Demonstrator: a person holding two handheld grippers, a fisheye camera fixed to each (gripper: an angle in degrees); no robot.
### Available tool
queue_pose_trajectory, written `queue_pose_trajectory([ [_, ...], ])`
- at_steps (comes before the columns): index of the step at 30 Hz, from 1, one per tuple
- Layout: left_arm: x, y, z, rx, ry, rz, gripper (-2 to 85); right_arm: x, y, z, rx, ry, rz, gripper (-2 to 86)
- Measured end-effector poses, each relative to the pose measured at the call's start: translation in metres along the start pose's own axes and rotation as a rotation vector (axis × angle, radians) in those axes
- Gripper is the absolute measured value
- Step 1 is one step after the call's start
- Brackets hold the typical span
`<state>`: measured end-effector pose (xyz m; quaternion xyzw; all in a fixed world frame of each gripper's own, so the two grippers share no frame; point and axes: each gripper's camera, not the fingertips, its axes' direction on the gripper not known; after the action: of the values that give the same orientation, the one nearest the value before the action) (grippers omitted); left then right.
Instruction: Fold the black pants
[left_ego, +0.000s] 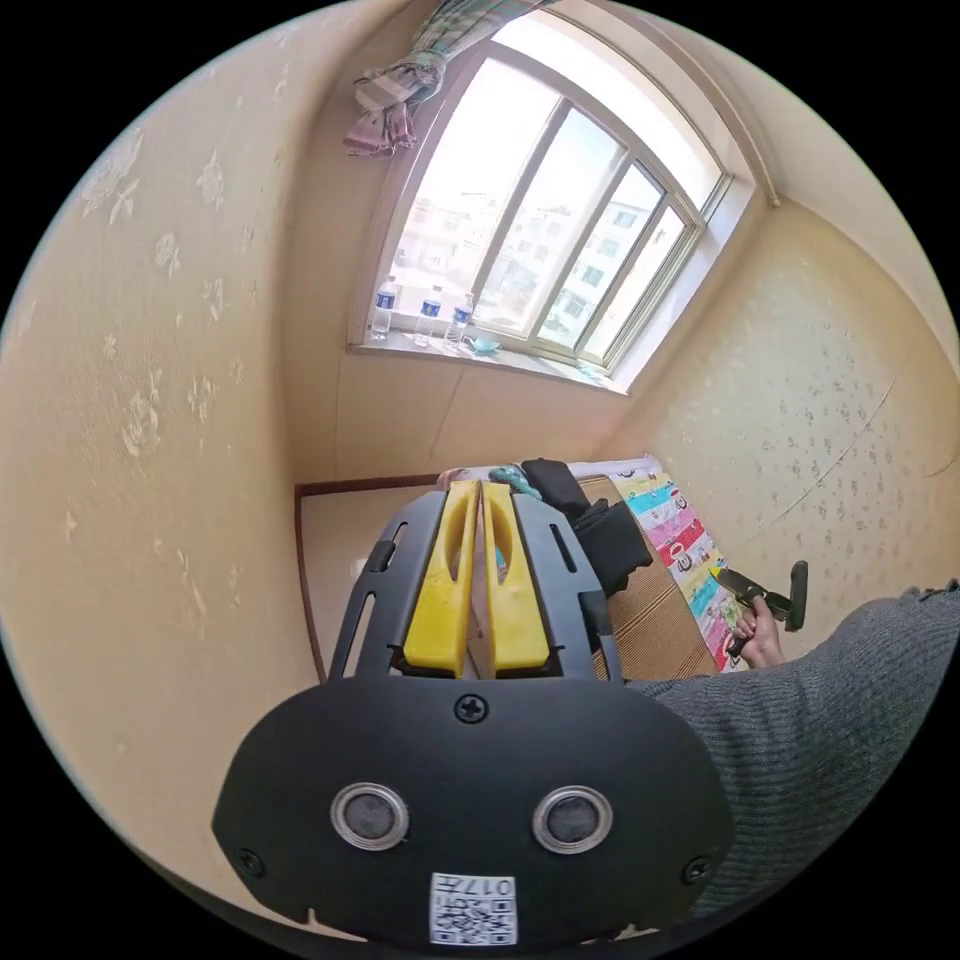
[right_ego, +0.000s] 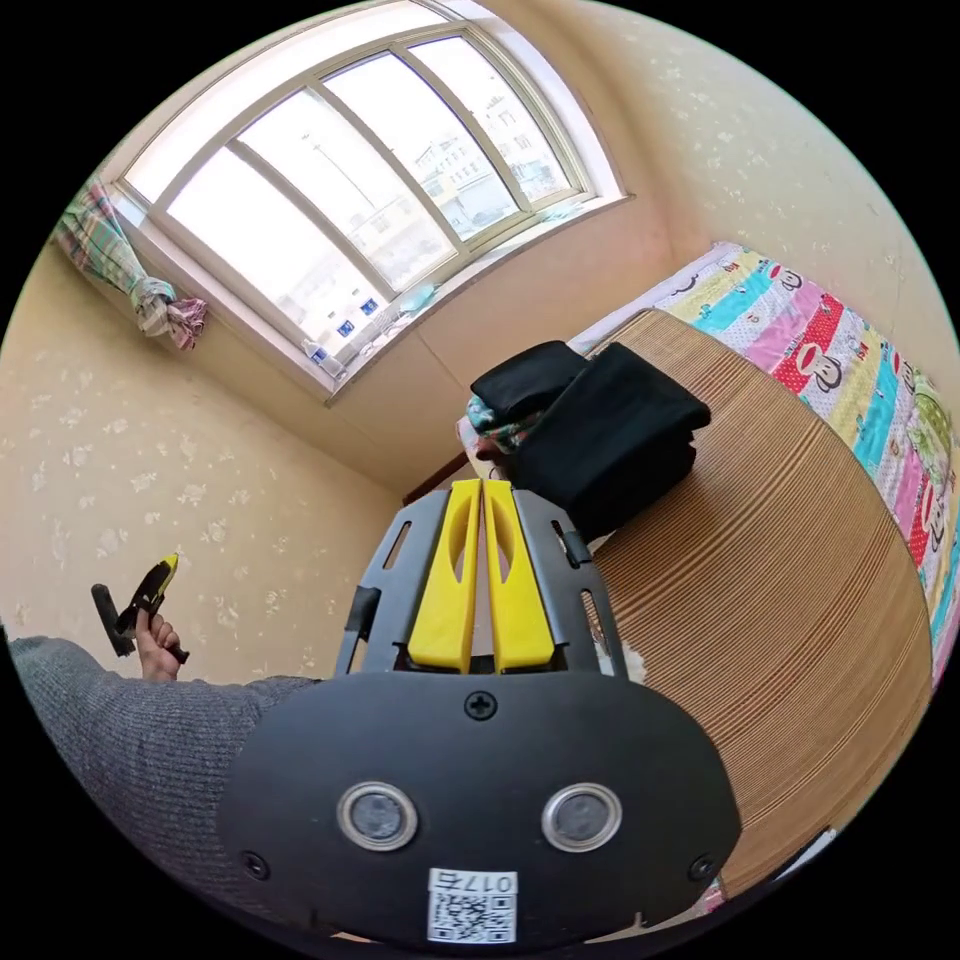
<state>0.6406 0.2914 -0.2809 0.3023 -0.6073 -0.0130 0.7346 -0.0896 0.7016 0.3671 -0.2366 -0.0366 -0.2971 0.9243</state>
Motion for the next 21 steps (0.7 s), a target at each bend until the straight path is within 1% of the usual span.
queue_pose_trajectory([
  [3, -0.029, -0.033, -0.011, 0.026, -0.082, -0.040, -1.0, 0.001, 0.023, 0.019, -0.022, 0.011, -0.055, 0.2],
  [5, -0.043, -0.048, -0.015, 0.049, -0.058, -0.063, -1.0, 0.018, 0.038, 0.026, -0.029, 0.047, -0.036, 0.2],
  [7, -0.053, -0.061, -0.016, 0.041, -0.031, -0.062, -1.0, 0.055, 0.057, 0.036, -0.043, 0.065, 0.040, 0.2],
  [10, -0.066, -0.080, -0.013, -0.007, -0.064, -0.069, -1.0, 0.108, 0.077, 0.045, -0.030, 0.047, 0.156, 0.3],
  [12, -0.076, -0.097, -0.013, -0.007, -0.068, -0.096, -1.0, 0.135, 0.086, 0.053, -0.016, 0.044, 0.181, 0.3],
  [17, -0.086, -0.146, -0.011, 0.048, -0.066, -0.112, -1.0, 0.202, 0.084, 0.098, -0.074, 0.078, 0.224, 0.6],
  [21, -0.085, -0.206, 0.006, 0.093, -0.095, -0.108, -1.0, 0.253, 0.065, 0.151, -0.116, 0.087, 0.175, 1.1],
])
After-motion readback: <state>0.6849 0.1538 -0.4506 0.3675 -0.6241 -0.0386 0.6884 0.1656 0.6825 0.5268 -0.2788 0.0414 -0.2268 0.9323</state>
